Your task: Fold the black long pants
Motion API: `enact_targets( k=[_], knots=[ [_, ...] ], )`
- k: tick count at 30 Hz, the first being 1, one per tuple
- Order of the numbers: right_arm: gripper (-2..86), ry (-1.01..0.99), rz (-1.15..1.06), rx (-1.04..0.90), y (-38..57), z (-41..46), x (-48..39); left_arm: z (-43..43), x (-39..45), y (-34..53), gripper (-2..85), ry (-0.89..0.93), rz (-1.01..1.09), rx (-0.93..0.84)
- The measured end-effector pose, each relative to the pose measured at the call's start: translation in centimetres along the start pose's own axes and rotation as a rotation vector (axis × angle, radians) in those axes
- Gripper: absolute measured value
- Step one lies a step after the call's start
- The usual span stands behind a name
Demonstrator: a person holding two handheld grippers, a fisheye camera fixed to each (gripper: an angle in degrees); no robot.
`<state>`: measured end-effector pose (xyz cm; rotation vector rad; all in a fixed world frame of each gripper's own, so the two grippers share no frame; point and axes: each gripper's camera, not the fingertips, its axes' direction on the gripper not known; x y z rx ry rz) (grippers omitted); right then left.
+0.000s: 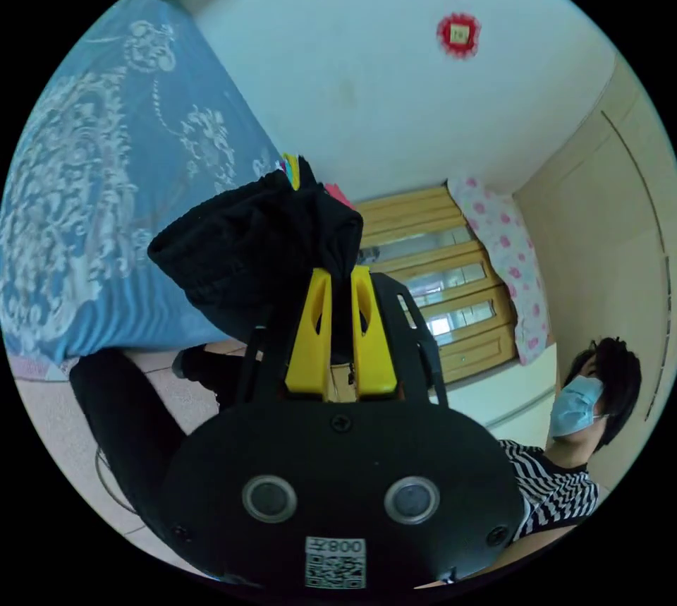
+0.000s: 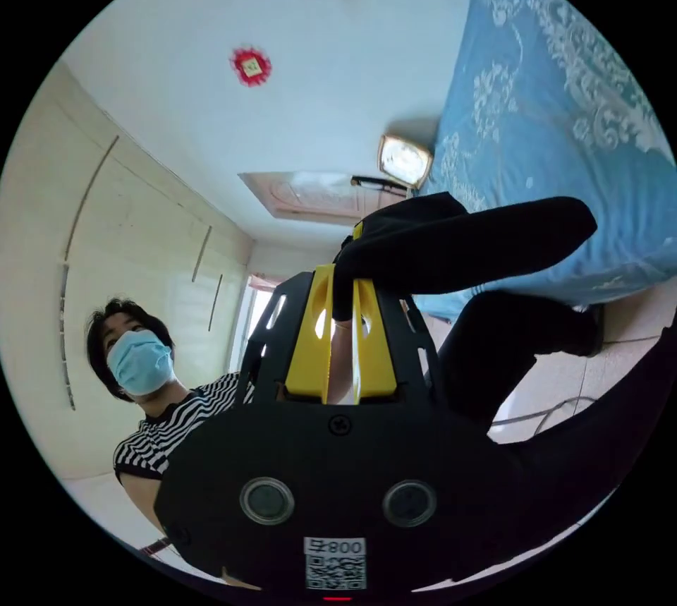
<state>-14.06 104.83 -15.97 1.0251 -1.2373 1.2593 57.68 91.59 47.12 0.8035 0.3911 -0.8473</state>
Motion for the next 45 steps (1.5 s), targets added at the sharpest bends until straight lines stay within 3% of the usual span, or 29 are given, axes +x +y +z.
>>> enact_targets(
  k=[6, 13, 19, 21, 23, 26, 33, 37, 40, 45],
  knots=[
    [1.2, 0.065, -0.166, 0.247, -3.6, -17.5, -5.2, 25.5, 2.6, -9.7, 4.8, 0.07, 0.131, -0.253],
    [1.5, 0.329, -0.433, 0.445, -8.4, -35.5, -14.5, 53.3, 6.4, -18.3, 5.0, 0.279, 0.274, -0.417],
    [2.0, 0.502, -0.236, 0.535, -11.5, -45.9, -3.8, 74.1, -1.8, -22.6, 5.1, 0.148, 0.236, -0.576],
    [2.4, 0.513, -0.085, 0.537, -12.3, -48.2, 2.7, 80.1, -8.6, -23.1, 5.2, -0.019, 0.126, -0.635],
    [3.3, 0.432, 0.049, 0.507, -12.5, -49.9, 10.1, 83.1, -12.8, -23.1, 5.2, -0.068, 0.068, -0.666],
    [4.1, 0.273, -0.004, 0.583, -10.9, -52.1, 13.2, 86.1, -16.3, -23.7, 5.1, 0.075, 0.014, -0.615],
    [4.3, 0.338, -0.073, 0.569, -10.5, -54.0, 12.4, 92.9, -16.9, -25.4, 5.1, 0.013, 0.189, -0.622],
    [4.1, 0.374, -0.048, 0.482, -11.4, -53.9, 13.1, 95.3, -18.5, -26.1, 5.3, -0.042, 0.198, -0.589],
    [4.4, 0.273, -0.044, 0.536, -10.8, -55.8, 14.5, 96.9, -20.7, -26.4, 5.8, -0.014, 0.121, -0.571],
    [5.4, 0.275, -0.033, 0.569, -9.8, -57.5, 14.6, 97.5, -21.4, -26.8, 4.2, -0.029, 0.163, -0.49]
  ],
)
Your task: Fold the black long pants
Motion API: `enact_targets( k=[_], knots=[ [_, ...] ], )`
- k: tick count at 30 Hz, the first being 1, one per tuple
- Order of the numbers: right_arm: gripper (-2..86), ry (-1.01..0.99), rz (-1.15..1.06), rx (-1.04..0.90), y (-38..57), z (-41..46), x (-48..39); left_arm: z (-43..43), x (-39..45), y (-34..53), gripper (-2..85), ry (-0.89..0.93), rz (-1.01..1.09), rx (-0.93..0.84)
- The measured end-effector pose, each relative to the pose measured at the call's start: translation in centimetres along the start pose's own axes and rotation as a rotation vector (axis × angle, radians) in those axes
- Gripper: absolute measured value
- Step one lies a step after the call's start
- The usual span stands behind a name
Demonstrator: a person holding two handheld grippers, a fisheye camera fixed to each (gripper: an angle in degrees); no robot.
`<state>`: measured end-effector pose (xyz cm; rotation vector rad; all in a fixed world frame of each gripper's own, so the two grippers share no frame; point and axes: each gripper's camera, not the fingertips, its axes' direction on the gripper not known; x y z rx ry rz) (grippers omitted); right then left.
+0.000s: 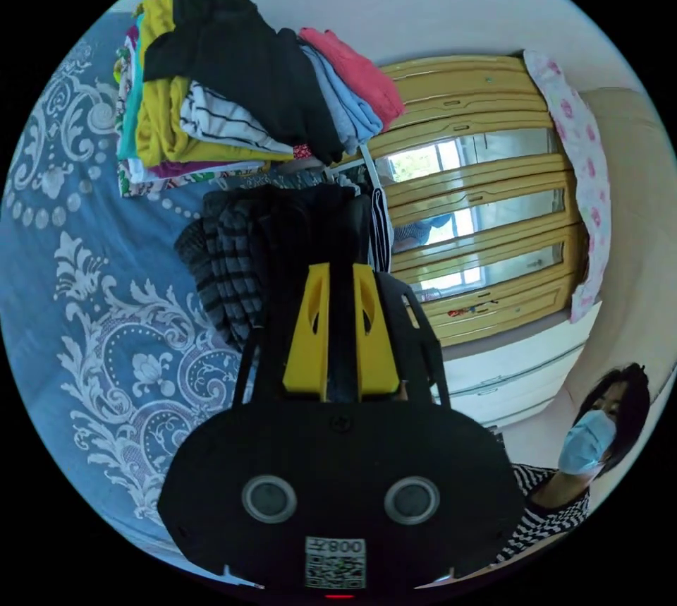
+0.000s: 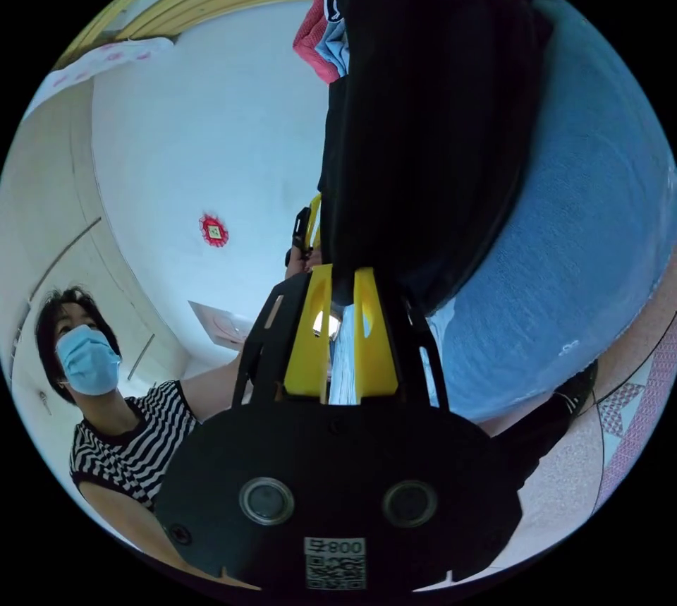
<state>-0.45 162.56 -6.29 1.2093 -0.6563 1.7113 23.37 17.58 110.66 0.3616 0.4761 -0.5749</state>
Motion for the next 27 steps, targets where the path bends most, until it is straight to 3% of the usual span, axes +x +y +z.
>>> enact_targets(
  k=[4, 10, 15, 22, 27],
  knots=[
    [4.4, 0.022, 0.021, 0.095, 1.0, -3.4, 0.3, 0.1, 1.1, -0.2, 1.6, -0.059, 0.079, 0.046],
    [0.6, 0.165, -0.19, 0.235, -5.4, -6.9, -5.2, 4.7, 4.4, -3.1, 0.2, -0.137, 0.255, -0.031],
    [0.1, 0.465, -0.141, 0.221, -12.7, -5.7, -4.8, 10.0, 3.1, -4.5, 0.1, -0.423, 0.293, -0.158],
    [0.3, 0.321, -0.108, 0.266, -12.5, -3.9, -3.4, 9.8, 2.0, -3.5, 0.6, -0.344, 0.281, -0.104],
    [2.5, 0.518, -0.364, 0.237, -14.1, -0.8, -11.9, 6.9, 2.6, -1.1, 3.4, -0.032, 0.277, -0.016]
  ],
)
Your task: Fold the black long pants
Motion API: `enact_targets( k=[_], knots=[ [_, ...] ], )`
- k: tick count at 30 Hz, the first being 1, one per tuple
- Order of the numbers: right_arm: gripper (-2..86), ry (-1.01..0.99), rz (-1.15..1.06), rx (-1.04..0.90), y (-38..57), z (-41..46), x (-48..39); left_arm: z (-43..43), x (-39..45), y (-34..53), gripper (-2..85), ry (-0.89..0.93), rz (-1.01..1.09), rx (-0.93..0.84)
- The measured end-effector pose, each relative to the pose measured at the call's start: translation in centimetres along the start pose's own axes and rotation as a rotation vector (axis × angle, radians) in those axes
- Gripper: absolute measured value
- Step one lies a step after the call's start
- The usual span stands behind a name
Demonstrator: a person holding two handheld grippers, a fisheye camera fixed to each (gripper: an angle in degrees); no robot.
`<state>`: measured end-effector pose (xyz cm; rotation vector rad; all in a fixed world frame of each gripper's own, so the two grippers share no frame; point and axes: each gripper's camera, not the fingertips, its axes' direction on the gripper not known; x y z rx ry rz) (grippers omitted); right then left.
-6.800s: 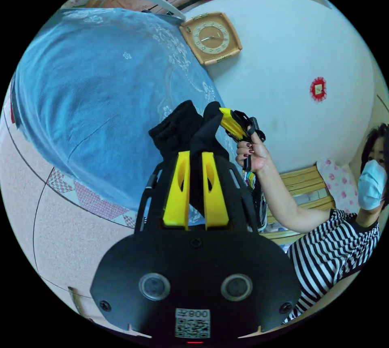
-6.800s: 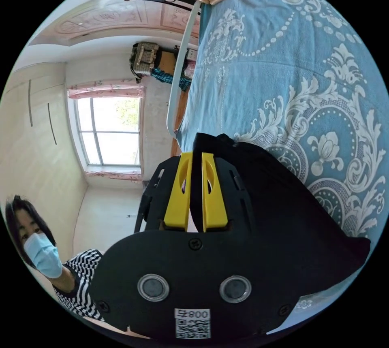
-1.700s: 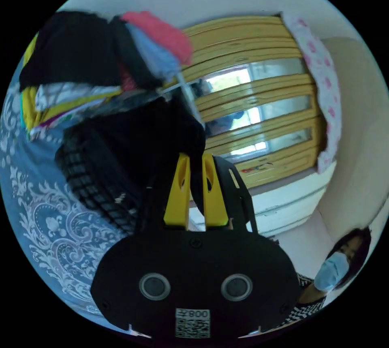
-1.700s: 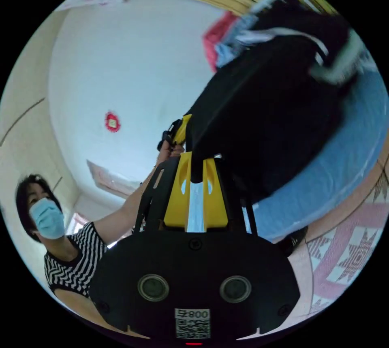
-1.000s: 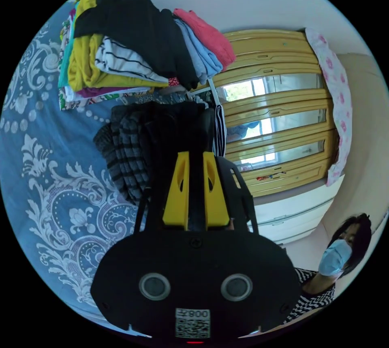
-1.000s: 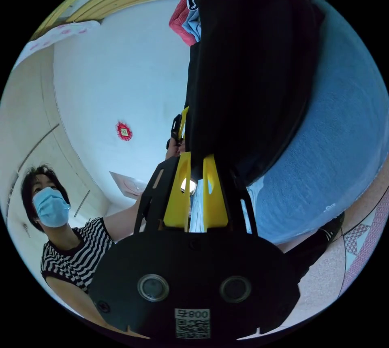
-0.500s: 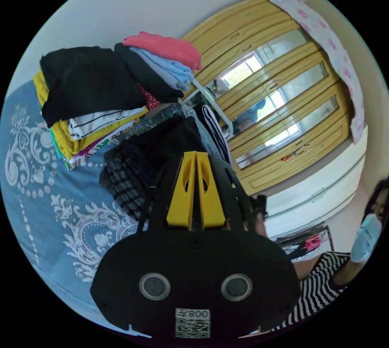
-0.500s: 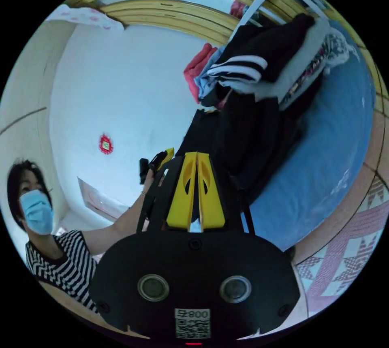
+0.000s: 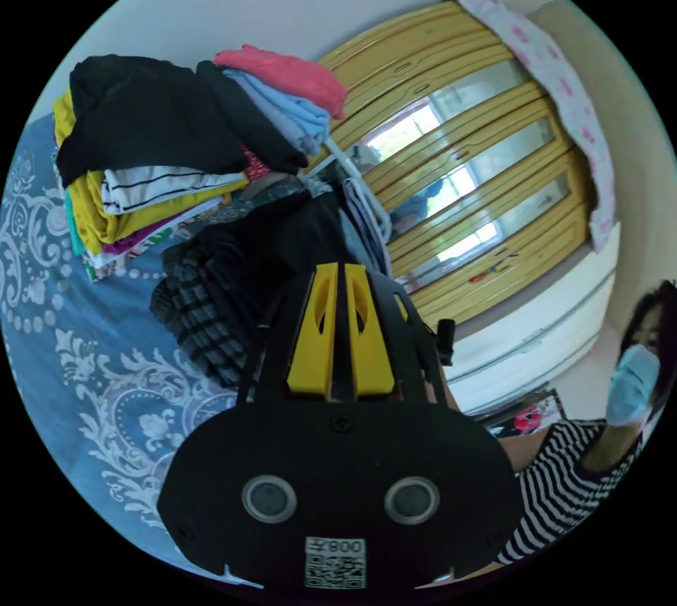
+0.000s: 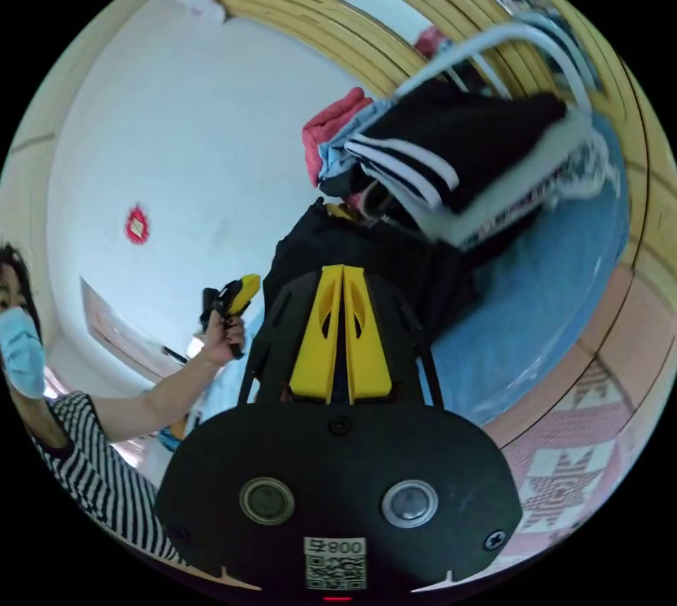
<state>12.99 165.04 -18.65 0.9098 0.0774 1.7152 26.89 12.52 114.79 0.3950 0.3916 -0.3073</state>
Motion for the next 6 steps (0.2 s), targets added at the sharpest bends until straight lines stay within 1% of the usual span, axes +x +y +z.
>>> enact_targets(
  k=[2, 5, 6],
  knots=[
    [6.8, 0.173, -0.122, -0.011, -4.0, 1.2, -3.9, -0.8, 0.6, 1.4, 4.5, 0.03, 0.003, -0.001],
    [9.4, 0.336, -0.241, -0.078, -9.5, 4.4, -7.9, -1.8, 1.6, 4.4, 5.0, 0.064, -0.001, -0.047],
    [9.4, 0.359, -0.26, -0.092, -10.5, 5.2, -8.6, -2.1, 1.9, 5.7, 5.0, 0.079, -0.011, -0.079]
  ],
)
